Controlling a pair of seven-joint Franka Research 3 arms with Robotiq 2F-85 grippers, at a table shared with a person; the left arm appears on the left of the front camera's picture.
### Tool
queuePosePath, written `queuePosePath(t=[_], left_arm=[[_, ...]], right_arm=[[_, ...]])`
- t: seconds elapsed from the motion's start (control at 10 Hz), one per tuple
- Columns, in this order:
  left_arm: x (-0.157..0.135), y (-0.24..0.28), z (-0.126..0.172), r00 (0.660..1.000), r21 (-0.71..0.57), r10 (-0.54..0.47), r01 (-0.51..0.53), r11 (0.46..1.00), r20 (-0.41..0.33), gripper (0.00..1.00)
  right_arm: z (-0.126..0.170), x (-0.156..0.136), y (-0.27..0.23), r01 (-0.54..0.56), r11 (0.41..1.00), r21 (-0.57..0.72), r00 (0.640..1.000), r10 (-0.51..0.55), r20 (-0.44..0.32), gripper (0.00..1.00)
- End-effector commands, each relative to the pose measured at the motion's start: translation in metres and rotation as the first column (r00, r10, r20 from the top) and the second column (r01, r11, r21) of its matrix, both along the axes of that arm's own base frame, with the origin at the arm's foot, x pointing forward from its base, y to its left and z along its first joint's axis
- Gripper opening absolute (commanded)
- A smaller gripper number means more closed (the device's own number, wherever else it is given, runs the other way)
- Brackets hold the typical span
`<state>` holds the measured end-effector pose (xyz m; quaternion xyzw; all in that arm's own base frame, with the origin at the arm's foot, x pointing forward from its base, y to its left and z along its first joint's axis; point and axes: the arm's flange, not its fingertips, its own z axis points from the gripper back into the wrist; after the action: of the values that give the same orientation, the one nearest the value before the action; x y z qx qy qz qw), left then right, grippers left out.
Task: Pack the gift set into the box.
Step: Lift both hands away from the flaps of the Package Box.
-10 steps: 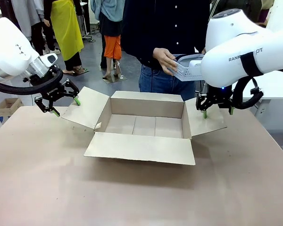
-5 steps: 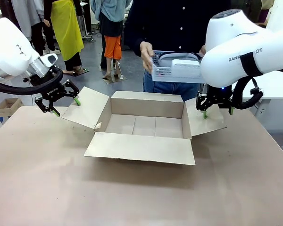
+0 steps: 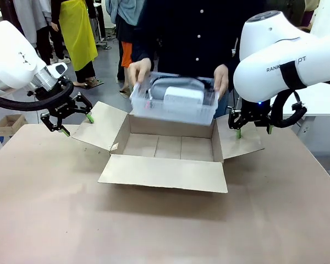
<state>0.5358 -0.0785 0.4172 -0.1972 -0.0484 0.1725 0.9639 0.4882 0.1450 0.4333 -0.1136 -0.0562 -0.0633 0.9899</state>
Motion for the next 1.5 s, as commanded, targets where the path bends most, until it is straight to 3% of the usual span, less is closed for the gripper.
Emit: queuePosePath(t=[0.0, 1.2, 1.3, 1.4], left_arm=[[-0.002, -0.001, 0.003, 1.0, 0.016, 0.012, -0.012, 1.0, -0.001, 1.0], [-0.002, -0.001, 0.003, 1.0, 0.016, 0.012, -0.012, 1.0, -0.001, 1.0], [0.0, 0.0, 0.0, 1.0, 0.0, 0.0, 0.0, 1.0, 0.0, 1.0], [-0.013, 0.021, 0.026, 0.996, -0.115, -0.076, 0.071, 0.991, -0.039, 1.0]], right_arm=[[0.004, 0.001, -0.001, -0.006, 1.0, -0.018, 1.0, 0.006, 0.003, 1.0], [0.0, 0.0, 0.0, 0.0, 1.0, 0.0, 1.0, 0.0, 0.0, 1.0], [0.017, -0.01, -0.003, -0.135, 0.99, 0.046, 0.991, 0.136, -0.01, 1.0], [0.036, -0.023, -0.016, -0.231, 0.963, 0.14, 0.972, 0.235, -0.016, 1.0]])
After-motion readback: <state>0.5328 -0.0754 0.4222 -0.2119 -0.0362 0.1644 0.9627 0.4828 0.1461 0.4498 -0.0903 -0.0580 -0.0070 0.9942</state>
